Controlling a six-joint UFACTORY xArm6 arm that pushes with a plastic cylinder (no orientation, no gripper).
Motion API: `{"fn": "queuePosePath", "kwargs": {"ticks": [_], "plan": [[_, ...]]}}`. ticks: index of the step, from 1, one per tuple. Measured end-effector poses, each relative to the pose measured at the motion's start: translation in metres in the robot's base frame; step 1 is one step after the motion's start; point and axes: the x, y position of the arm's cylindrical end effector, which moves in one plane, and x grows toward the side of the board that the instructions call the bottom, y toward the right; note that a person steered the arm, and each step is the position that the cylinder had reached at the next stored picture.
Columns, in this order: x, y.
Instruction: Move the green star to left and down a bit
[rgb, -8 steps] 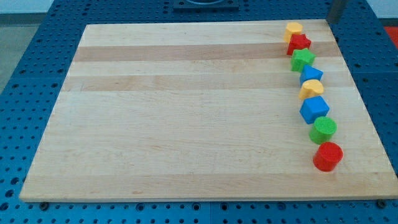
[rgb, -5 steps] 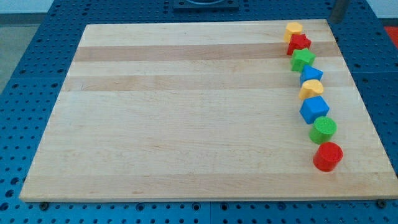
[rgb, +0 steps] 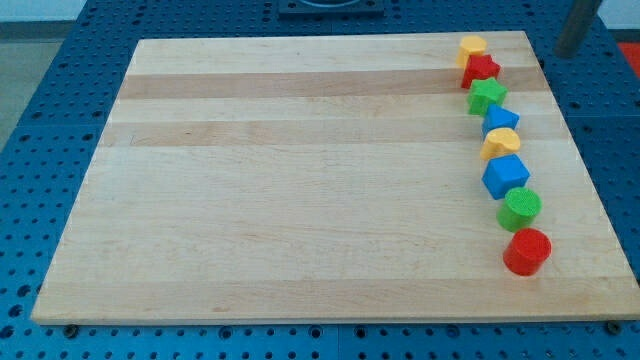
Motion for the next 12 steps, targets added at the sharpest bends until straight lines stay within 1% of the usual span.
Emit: {"fn": "queuePosePath", "kwargs": {"ticks": [1,2,3,7,8,10,12], "plan": [[0.039,0.002],[0.066,-0.026],[0.073,-0.069],[0.074,-0.080],[0.074,-0.105],[0.074,-0.181],[0.093,-0.247]]}}
